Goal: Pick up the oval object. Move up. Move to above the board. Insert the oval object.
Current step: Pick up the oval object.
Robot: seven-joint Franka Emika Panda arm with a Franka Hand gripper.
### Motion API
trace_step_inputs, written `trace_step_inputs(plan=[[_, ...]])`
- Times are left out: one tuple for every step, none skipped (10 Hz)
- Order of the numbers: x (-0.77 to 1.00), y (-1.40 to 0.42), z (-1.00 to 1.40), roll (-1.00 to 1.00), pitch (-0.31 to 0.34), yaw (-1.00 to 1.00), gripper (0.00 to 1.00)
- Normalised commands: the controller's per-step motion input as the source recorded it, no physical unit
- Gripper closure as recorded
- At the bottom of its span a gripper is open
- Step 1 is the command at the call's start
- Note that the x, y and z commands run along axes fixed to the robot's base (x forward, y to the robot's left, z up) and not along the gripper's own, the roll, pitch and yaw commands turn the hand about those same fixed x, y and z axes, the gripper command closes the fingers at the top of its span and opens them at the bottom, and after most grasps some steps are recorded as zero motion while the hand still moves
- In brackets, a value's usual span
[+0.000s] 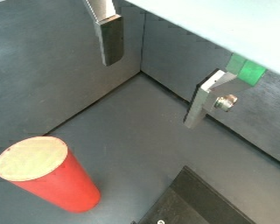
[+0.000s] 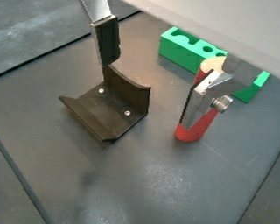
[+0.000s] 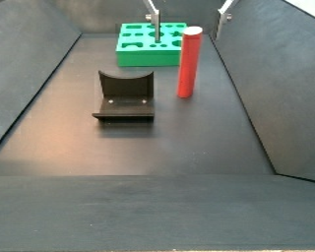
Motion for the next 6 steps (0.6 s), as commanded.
trace_step_inputs(plan=[[0.21, -0.19, 0.00, 0.01, 0.000, 0.00, 0.00], [0.18, -0.31, -0.17, 0.03, -0.024, 0.00, 0.00], [0.11, -0.49, -0.30, 0.09, -0.056, -0.04, 0.00], [0.06, -0.51, -0.32, 0.05, -0.096, -0.15, 0.00], [0.10, -0.49, -0.25, 0.01, -0.111, -0.21, 0.00], [0.08, -0.39, -0.19, 0.00, -0.106, -0.34, 0.00]])
